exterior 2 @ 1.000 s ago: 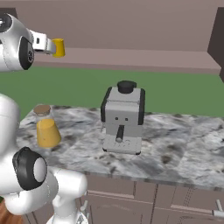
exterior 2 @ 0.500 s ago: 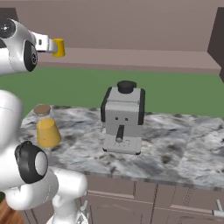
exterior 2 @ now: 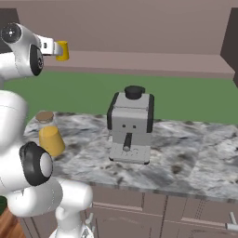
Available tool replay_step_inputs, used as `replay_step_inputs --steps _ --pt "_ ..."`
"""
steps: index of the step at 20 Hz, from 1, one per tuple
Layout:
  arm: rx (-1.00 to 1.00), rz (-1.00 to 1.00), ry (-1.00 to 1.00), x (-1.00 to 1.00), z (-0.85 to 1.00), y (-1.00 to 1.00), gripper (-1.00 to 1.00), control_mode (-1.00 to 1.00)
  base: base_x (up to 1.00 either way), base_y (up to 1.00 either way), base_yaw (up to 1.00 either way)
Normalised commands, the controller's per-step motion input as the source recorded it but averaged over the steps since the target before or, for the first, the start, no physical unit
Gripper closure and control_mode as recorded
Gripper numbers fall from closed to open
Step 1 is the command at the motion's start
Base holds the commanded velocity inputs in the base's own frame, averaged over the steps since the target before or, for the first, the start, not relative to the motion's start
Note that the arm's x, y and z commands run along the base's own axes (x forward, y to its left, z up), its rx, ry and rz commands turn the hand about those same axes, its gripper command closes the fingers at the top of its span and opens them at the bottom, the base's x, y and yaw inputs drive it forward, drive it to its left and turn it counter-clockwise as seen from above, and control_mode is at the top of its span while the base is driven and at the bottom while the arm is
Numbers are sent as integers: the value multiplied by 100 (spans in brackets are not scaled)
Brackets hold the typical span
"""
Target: There is a tray on the dining counter. Grab the cup, mug, and pitcher and place them on the tray. The pitcher may be placed next to the tray if it cannot fit the tray.
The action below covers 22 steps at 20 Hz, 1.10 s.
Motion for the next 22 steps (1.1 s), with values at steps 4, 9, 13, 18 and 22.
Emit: replay_step_inputs --steps 4,9,13,18,22 --pt "0 0 0 30 0 0 -100 -100 0 0 0" --pt "0 0 0 32 0 0 -100 -100 0 0 0" --pt "0 0 0 32 0 0 -100 -100 0 0 0" --pt "0 0 0 27 0 1 -100 -100 0 0 0" --pt "0 0 0 17 -1 6 -100 -100 0 0 0"
